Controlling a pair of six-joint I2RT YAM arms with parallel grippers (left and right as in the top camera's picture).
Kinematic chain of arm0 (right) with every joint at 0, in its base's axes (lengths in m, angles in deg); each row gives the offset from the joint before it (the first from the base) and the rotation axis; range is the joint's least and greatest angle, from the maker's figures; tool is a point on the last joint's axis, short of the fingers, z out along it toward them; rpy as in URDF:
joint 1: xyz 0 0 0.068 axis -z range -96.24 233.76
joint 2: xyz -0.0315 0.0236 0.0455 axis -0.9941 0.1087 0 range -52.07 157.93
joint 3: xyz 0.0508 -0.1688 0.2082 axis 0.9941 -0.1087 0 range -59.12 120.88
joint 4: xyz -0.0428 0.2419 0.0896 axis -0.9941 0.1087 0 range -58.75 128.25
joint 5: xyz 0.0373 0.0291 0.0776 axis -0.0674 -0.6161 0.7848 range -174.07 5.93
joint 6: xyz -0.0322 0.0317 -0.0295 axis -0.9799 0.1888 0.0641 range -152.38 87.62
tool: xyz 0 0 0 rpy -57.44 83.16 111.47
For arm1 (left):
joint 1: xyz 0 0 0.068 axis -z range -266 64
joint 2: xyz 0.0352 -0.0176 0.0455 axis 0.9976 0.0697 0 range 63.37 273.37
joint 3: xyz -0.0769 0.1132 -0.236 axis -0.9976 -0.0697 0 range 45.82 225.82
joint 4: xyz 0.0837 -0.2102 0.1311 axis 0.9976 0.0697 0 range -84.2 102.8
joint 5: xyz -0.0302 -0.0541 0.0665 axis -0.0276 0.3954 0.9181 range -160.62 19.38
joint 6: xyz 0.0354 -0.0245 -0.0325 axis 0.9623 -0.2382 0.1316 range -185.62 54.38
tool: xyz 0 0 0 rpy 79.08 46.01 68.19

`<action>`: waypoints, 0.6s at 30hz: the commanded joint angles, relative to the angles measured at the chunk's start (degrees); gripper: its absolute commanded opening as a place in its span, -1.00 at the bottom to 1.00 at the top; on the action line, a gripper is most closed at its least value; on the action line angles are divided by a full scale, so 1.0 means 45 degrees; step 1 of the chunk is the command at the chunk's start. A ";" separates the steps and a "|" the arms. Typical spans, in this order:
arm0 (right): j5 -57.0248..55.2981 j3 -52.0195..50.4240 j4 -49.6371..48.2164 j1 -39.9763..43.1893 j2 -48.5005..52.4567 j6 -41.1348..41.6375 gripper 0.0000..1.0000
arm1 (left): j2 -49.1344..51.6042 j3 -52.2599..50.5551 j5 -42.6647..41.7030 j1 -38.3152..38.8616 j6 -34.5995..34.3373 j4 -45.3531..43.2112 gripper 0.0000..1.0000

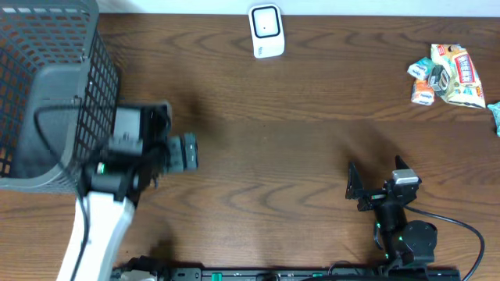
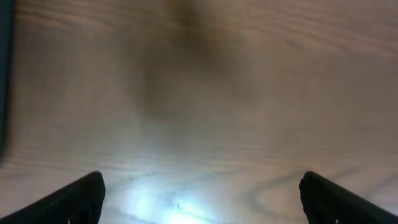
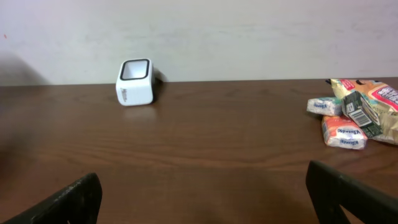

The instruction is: Scan the item barcode

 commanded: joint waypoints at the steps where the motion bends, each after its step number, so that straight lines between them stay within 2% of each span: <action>1: -0.0092 -0.0019 0.0073 -0.0112 -0.0068 0.0175 0.99 | -0.3220 -0.2594 -0.0631 0.0015 0.0699 -0.1205 0.95; 4: -0.0092 -0.0019 0.0073 -0.0112 -0.0068 0.0170 0.99 | -0.5819 -0.3570 -0.0544 -0.0010 0.0869 -0.0476 0.95; 8: -0.0092 -0.0019 0.0073 -0.0112 -0.0068 0.0170 0.99 | -0.8699 -0.3653 0.0107 -0.0010 0.0879 0.0423 0.96; 11: -0.0092 -0.0019 0.0078 -0.0112 -0.0068 0.0175 0.99 | -0.9510 -0.3735 0.0238 -0.0010 0.0884 0.1093 0.96; 15: -0.0092 -0.0019 0.0073 -0.0112 -0.0068 0.0170 0.99 | -1.0064 -0.4779 0.0233 -0.0015 0.0903 0.0588 0.96; 18: -0.0092 -0.0019 0.0073 -0.0112 -0.0058 0.0175 0.99 | -1.0836 -0.5887 0.0219 -0.0092 0.0976 -0.0879 0.95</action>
